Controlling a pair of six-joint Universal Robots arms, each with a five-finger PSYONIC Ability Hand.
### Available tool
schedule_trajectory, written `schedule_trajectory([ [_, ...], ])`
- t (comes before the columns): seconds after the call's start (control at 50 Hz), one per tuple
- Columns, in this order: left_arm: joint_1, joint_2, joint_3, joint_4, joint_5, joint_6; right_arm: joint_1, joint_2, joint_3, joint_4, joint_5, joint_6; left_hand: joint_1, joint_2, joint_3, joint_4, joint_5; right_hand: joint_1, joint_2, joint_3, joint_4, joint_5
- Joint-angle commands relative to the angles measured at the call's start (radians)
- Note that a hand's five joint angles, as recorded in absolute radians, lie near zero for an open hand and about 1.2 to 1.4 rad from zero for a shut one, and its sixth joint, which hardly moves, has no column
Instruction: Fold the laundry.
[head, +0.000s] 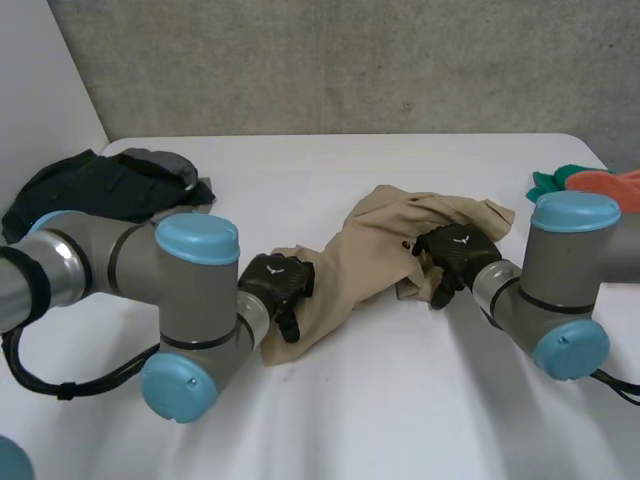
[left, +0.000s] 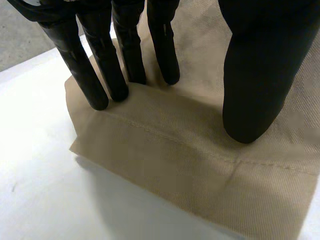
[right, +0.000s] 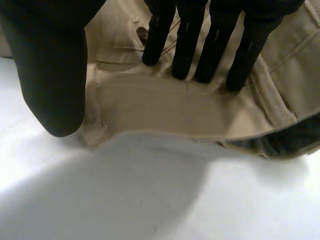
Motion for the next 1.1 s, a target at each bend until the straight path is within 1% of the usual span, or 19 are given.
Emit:
schedule_trajectory([
  [0.02, 0.003, 0.008, 0.018, 0.038, -0.050, 0.069, 0.027, 0.014, -0.007, -0.080, 0.029, -0.029, 0.802, 0.808, 0.808, 0.803, 0.805, 0.841, 0.844, 0.843, 0.854, 0.841],
  [0.08, 0.009, 0.069, 0.003, 0.075, -0.082, 0.072, 0.028, 0.024, -0.035, -0.082, 0.031, -0.037, 0.802, 0.808, 0.808, 0.803, 0.805, 0.843, 0.845, 0.844, 0.855, 0.842],
  [0.14, 0.014, 0.160, -0.031, 0.081, -0.092, 0.067, 0.021, -0.007, -0.061, -0.013, 0.025, -0.029, 0.802, 0.808, 0.808, 0.803, 0.805, 0.843, 0.845, 0.844, 0.855, 0.842],
  [0.2, 0.023, 0.279, -0.065, 0.082, -0.079, 0.060, -0.004, -0.111, -0.082, 0.098, 0.002, -0.027, 0.802, 0.808, 0.808, 0.803, 0.805, 0.843, 0.845, 0.844, 0.855, 0.842],
  [0.26, 0.034, 0.448, -0.078, 0.082, -0.059, 0.053, -0.047, -0.279, -0.122, 0.219, -0.047, -0.024, 0.802, 0.808, 0.808, 0.803, 0.805, 0.843, 0.845, 0.844, 0.855, 0.842],
  [0.32, 0.040, 0.580, -0.059, 0.082, -0.043, 0.061, -0.083, -0.424, -0.186, 0.280, -0.077, -0.017, 0.802, 0.808, 0.808, 0.803, 0.805, 0.843, 0.845, 0.844, 0.855, 0.842],
  [0.4, 0.058, 0.704, 0.015, 0.076, -0.029, 0.060, -0.122, -0.551, -0.293, 0.314, -0.089, 0.024, 0.802, 0.808, 0.808, 0.803, 0.805, 0.843, 0.845, 0.844, 0.855, 0.842],
  [0.52, 0.110, 0.757, 0.187, 0.056, -0.041, 0.053, -0.151, -0.588, -0.440, 0.333, -0.107, 0.118, 0.802, 0.808, 0.808, 0.803, 0.805, 0.843, 0.845, 0.844, 0.855, 0.842],
  [0.62, 0.137, 0.667, 0.346, 0.021, -0.035, 0.050, -0.128, -0.512, -0.518, 0.328, -0.100, 0.177, 0.802, 0.808, 0.808, 0.803, 0.805, 0.843, 0.845, 0.844, 0.855, 0.842],
  [0.7, 0.157, 0.527, 0.457, 0.009, -0.026, 0.049, -0.097, -0.431, -0.542, 0.319, -0.057, 0.190, 0.802, 0.808, 0.808, 0.803, 0.805, 0.843, 0.845, 0.844, 0.855, 0.842],
  [0.78, 0.178, 0.361, 0.529, 0.018, 0.002, 0.055, -0.053, -0.334, -0.529, 0.244, -0.003, 0.216, 0.802, 0.808, 0.808, 0.803, 0.805, 0.843, 0.845, 0.844, 0.855, 0.842],
  [0.92, 0.219, 0.029, 0.601, 0.073, 0.040, 0.067, -0.004, -0.095, -0.524, -0.020, 0.120, 0.241, 0.802, 0.808, 0.808, 0.803, 0.805, 0.843, 0.845, 0.844, 0.855, 0.842],
  [0.94, 0.224, -0.045, 0.618, 0.099, 0.049, 0.078, 0.001, -0.066, -0.521, -0.049, 0.133, 0.236, 0.802, 0.808, 0.808, 0.803, 0.805, 0.843, 0.845, 0.844, 0.855, 0.842],
  [1.0, 0.236, -0.148, 0.650, 0.141, 0.066, 0.093, 0.015, 0.054, -0.542, -0.190, 0.189, 0.194, 0.802, 0.808, 0.808, 0.803, 0.805, 0.843, 0.845, 0.844, 0.855, 0.842],
  [1.02, 0.242, -0.203, 0.684, 0.157, 0.076, 0.095, 0.024, 0.124, -0.573, -0.253, 0.199, 0.174, 0.733, 0.739, 0.739, 0.734, 0.736, 0.843, 0.845, 0.844, 0.855, 0.842],
  [1.04, 0.242, -0.225, 0.704, 0.158, 0.074, 0.096, 0.028, 0.158, -0.594, -0.281, 0.198, 0.164, 0.407, 0.413, 0.412, 0.408, 0.410, 0.438, 0.440, 0.440, 0.451, 0.438],
  [1.06, 0.242, -0.239, 0.721, 0.153, 0.073, 0.095, 0.036, 0.189, -0.617, -0.293, 0.192, 0.151, -0.001, 0.005, 0.005, 0.000, 0.002, -0.112, -0.110, -0.110, -0.099, -0.113],
  [1.08, 0.242, -0.246, 0.733, 0.144, 0.070, 0.092, 0.044, 0.215, -0.643, -0.287, 0.186, 0.134, -0.385, -0.379, -0.380, -0.384, -0.382, -0.379, -0.377, -0.377, -0.366, -0.379],
  [1.1, 0.242, -0.246, 0.750, 0.122, 0.059, 0.081, 0.050, 0.255, -0.694, -0.254, 0.189, 0.083, -0.419, -0.413, -0.414, -0.418, -0.416, -0.358, -0.355, -0.356, -0.345, -0.358],
])
